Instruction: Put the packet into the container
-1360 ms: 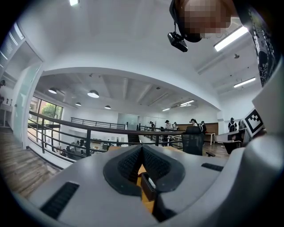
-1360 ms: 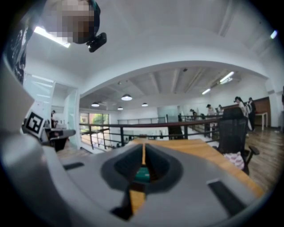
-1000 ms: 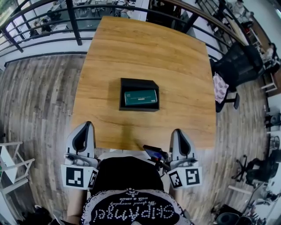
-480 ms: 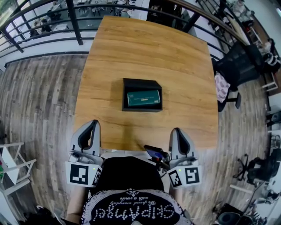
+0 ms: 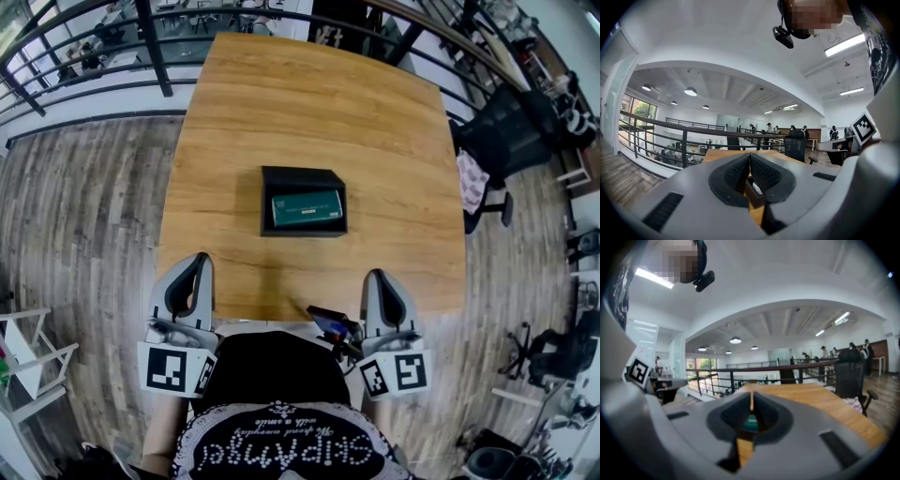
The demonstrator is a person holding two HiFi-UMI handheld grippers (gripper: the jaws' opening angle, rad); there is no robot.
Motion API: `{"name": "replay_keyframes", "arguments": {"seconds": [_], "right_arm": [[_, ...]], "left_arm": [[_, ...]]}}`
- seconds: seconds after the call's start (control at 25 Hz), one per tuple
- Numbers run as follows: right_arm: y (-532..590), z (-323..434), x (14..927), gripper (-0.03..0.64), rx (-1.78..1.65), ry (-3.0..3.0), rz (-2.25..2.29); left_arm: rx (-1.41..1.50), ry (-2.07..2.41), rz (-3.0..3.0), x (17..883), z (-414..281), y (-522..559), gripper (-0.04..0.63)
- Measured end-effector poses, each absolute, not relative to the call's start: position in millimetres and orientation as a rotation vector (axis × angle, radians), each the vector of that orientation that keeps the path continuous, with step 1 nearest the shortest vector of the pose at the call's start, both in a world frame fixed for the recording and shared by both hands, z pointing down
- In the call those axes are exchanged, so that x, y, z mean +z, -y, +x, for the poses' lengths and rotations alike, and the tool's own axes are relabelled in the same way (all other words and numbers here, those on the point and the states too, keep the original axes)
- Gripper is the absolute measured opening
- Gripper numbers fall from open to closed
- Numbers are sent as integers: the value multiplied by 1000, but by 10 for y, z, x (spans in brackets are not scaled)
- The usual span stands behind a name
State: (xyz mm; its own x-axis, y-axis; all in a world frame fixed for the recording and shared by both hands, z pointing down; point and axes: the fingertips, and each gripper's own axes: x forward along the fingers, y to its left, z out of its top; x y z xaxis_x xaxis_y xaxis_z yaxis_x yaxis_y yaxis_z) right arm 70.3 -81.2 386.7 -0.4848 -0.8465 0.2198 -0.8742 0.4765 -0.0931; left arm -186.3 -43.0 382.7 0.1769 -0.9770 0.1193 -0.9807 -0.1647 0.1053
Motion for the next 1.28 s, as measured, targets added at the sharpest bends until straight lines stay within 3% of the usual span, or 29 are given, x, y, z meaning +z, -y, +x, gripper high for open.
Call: {"name": "replay_keyframes", "arguments": {"seconds": [1.28], "right_arm": [[788,612,3884,38,254,2561,1464]], "left_arm": [[12,1896,2281,3835,-1882,385,28]]}}
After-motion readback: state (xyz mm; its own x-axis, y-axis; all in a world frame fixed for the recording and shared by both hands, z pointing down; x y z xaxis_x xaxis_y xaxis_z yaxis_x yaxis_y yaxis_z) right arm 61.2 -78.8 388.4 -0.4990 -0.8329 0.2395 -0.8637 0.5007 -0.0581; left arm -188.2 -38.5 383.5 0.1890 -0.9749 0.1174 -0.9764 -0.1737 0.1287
